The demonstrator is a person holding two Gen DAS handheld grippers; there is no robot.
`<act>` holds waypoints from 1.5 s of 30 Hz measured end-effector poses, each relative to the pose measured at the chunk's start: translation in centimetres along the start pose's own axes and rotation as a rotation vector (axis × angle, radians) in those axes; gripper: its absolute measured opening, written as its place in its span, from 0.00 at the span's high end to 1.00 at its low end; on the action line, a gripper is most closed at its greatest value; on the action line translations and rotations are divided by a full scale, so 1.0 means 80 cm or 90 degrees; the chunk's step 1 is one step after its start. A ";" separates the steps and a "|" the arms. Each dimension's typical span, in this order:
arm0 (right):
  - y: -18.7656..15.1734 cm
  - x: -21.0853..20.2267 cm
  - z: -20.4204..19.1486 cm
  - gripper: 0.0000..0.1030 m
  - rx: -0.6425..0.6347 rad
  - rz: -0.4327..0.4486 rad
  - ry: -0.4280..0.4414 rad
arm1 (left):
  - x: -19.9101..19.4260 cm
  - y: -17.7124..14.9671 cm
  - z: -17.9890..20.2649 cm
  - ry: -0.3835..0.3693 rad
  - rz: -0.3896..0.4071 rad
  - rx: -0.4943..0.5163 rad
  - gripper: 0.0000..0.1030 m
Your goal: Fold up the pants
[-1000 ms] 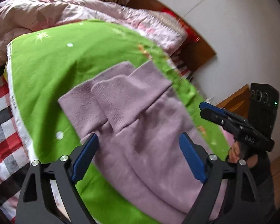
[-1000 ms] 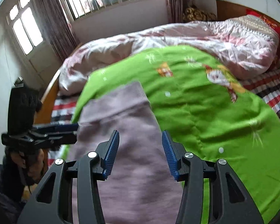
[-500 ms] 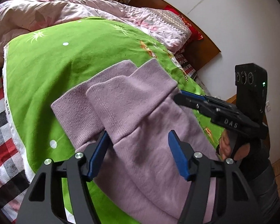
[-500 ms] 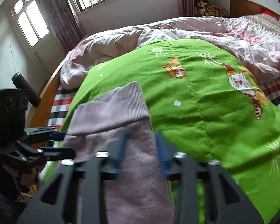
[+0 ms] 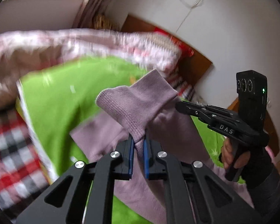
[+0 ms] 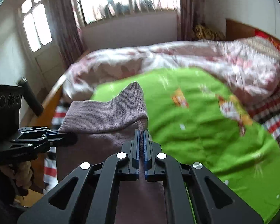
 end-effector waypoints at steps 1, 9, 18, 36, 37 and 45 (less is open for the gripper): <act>0.008 -0.009 -0.010 0.96 -0.009 0.013 0.006 | -0.010 0.005 -0.001 0.014 0.007 0.011 0.92; -0.021 0.093 -0.003 0.96 -0.014 -0.112 -0.068 | 0.082 -0.060 -0.074 -0.012 -0.153 -0.090 0.86; -0.015 0.067 0.018 0.21 0.050 -0.101 -0.040 | 0.055 -0.053 -0.102 0.094 -0.134 -0.111 0.24; -0.321 -0.199 0.005 0.21 0.123 -0.085 -0.191 | 0.069 -0.107 0.104 0.008 -0.198 0.204 0.02; -0.340 -0.190 -0.004 0.21 0.127 -0.100 -0.186 | 0.071 -0.108 0.107 0.016 -0.203 0.210 0.02; -0.344 -0.197 -0.071 0.20 0.051 -0.058 -0.142 | 0.054 -0.102 0.112 0.061 -0.187 0.203 0.02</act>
Point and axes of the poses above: each gripper's, at about its wrist camera, not at the fingertips, and x roughly the way its jaws point, z to its right, y to its top, the point moved 4 cm from there along x, roughly the way its jaws point, and after that the axes turned 14 degrees about x, right-handed, at the moved point
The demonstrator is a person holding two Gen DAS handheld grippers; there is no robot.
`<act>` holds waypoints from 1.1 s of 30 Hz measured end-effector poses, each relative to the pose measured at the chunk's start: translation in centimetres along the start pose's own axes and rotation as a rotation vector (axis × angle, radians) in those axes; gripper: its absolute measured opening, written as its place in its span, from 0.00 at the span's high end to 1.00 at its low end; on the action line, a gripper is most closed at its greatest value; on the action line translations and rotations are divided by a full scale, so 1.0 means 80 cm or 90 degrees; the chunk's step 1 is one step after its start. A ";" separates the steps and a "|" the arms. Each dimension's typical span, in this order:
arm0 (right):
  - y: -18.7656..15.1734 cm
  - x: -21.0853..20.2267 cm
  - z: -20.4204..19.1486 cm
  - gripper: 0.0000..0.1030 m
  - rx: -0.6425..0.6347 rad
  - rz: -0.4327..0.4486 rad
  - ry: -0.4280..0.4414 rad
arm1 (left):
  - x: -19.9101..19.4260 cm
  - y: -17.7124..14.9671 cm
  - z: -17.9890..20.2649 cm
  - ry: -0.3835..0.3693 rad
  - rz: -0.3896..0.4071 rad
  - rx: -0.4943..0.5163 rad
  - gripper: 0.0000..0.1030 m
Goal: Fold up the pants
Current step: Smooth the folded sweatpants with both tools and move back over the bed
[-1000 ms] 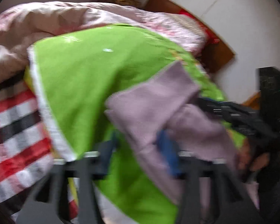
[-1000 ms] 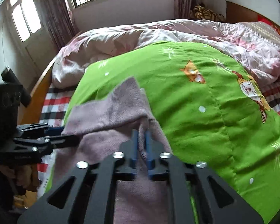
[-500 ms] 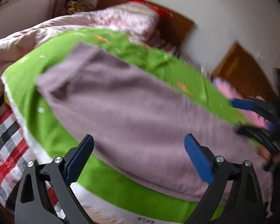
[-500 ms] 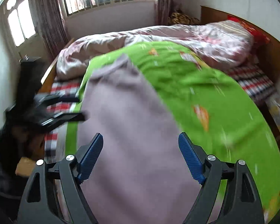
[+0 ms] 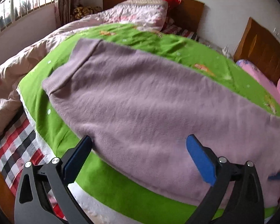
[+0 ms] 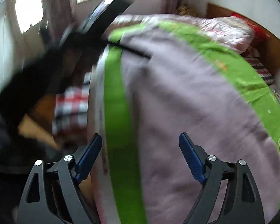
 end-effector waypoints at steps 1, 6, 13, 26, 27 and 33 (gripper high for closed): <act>0.018 -0.002 0.010 0.20 0.024 0.023 -0.008 | -0.003 0.000 0.002 0.007 0.005 0.002 0.02; 0.047 0.054 0.028 0.15 0.014 -0.007 -0.127 | 0.018 -0.007 0.007 0.030 -0.038 0.023 0.01; 0.032 0.009 0.033 0.14 0.019 -0.016 -0.043 | -0.008 0.021 0.003 0.031 -0.019 0.010 0.03; -0.014 -0.092 0.321 0.16 0.378 0.016 -0.151 | 0.074 0.101 0.207 -0.130 -0.045 0.198 0.02; -0.019 -0.118 0.327 0.14 0.389 0.036 -0.208 | 0.068 0.102 0.206 -0.120 -0.043 0.189 0.02; -0.112 -0.268 0.310 0.12 0.444 0.179 -0.289 | -0.011 0.101 0.242 -0.133 0.048 0.197 0.02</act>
Point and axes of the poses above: each gripper's, at about its wrist camera, not at the fingertips, and x roughly the way its jaws point, z to its right, y to its top, the point moved 4 cm from there along x, roughly the way its jaws point, and after that the axes turned 14 degrees about x, right-handed, at the moved point
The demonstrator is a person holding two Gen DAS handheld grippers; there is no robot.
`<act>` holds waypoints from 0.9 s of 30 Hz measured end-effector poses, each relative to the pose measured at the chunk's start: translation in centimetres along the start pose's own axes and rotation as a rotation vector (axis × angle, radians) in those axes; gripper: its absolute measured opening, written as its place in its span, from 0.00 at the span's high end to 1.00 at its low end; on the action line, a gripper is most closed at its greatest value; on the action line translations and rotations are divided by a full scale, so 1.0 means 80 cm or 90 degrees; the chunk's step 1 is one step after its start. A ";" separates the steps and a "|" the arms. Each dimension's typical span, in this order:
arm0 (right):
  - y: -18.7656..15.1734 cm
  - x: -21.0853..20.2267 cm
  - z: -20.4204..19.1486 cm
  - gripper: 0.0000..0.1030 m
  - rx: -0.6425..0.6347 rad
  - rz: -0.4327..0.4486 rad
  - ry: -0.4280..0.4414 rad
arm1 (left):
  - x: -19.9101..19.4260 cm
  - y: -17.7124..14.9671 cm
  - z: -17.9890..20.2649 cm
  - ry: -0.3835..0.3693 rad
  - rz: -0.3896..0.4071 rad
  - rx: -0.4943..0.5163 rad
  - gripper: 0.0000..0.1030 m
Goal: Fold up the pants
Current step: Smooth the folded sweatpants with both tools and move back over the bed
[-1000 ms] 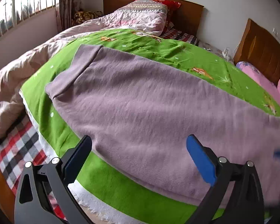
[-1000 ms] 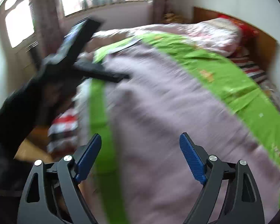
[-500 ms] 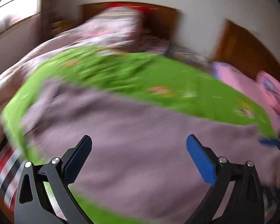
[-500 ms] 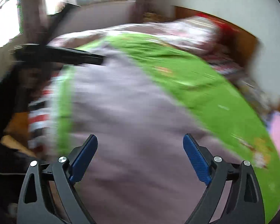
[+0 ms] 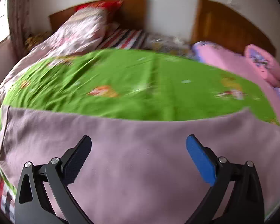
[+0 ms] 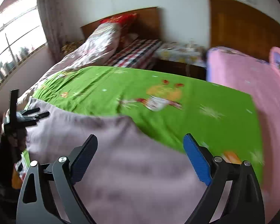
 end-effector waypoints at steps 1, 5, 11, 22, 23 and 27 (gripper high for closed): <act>-0.019 -0.009 0.009 0.12 0.002 -0.005 -0.018 | -0.004 0.004 0.021 -0.024 0.004 0.017 0.02; -0.079 -0.007 0.039 0.12 0.005 -0.049 -0.074 | -0.010 0.017 0.149 -0.121 0.021 0.176 0.02; -0.143 0.004 0.068 0.10 -0.021 -0.085 -0.132 | 0.056 -0.005 0.245 -0.154 -0.048 0.264 0.01; -0.195 -0.079 0.137 0.08 0.076 -0.009 -0.129 | 0.066 -0.002 0.245 -0.151 -0.048 0.250 0.01; -0.202 -0.081 0.137 0.08 0.062 0.012 -0.125 | 0.065 -0.001 0.244 -0.152 -0.047 0.249 0.01; -0.203 -0.074 0.131 0.05 0.049 0.013 -0.165 | 0.061 -0.004 0.240 -0.154 -0.045 0.246 0.01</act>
Point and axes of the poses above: each gripper's, at about its wrist camera, not at the fingertips, and x roughly the way its jaws point, z to its right, y to its top, the point moved 4 cm from there along x, roughly the way its jaws point, and after that the axes turned 14 degrees about x, right-handed, at the moved point
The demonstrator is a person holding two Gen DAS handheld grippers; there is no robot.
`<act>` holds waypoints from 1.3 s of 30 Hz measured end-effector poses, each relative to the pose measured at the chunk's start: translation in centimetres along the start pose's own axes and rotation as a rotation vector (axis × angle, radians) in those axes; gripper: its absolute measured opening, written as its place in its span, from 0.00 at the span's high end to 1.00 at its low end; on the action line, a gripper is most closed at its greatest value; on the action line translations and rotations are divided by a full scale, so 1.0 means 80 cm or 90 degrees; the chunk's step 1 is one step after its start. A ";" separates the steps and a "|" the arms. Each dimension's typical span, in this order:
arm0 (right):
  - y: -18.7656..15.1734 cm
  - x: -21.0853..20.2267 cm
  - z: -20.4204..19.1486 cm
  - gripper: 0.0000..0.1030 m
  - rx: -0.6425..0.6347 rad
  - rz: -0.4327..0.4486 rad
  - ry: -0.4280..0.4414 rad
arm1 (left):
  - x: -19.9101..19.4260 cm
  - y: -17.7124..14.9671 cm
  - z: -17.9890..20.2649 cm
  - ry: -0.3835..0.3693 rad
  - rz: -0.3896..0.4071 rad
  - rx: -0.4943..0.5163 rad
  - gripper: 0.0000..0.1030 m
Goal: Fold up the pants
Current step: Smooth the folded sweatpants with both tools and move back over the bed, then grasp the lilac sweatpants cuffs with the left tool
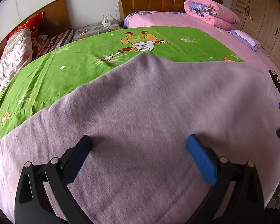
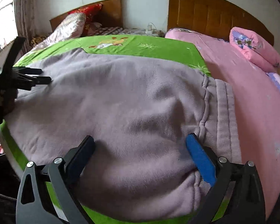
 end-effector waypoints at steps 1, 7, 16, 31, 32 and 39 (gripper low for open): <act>0.003 0.006 -0.003 0.04 0.002 -0.003 -0.001 | -0.001 0.000 0.001 0.000 0.000 0.000 0.01; 0.007 0.012 -0.003 0.04 0.010 -0.024 -0.007 | -0.002 -0.001 0.000 -0.002 0.001 -0.003 0.01; 0.020 0.019 -0.008 0.04 0.018 -0.080 -0.043 | -0.003 0.000 0.000 -0.007 0.001 -0.006 0.01; 0.161 0.070 -0.392 0.07 -0.241 -0.019 0.146 | -0.132 -0.096 -0.180 -0.012 0.172 -0.285 0.02; 0.155 0.085 -0.434 0.07 -0.266 -0.035 0.175 | -0.136 -0.119 -0.204 0.006 0.161 -0.323 0.02; 0.126 0.134 -0.573 0.07 -0.345 -0.109 0.272 | -0.192 -0.255 -0.284 0.146 0.158 -0.506 0.02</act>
Point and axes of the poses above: each gripper's, at about its wrist camera, not at the fingertips, and x roughly the way its jaws point, z to its right, y to its top, the point moved 4 cm from there along x, roughly the way its jaws point, and after that the axes turned 14 degrees about x, right-handed, at the moved point
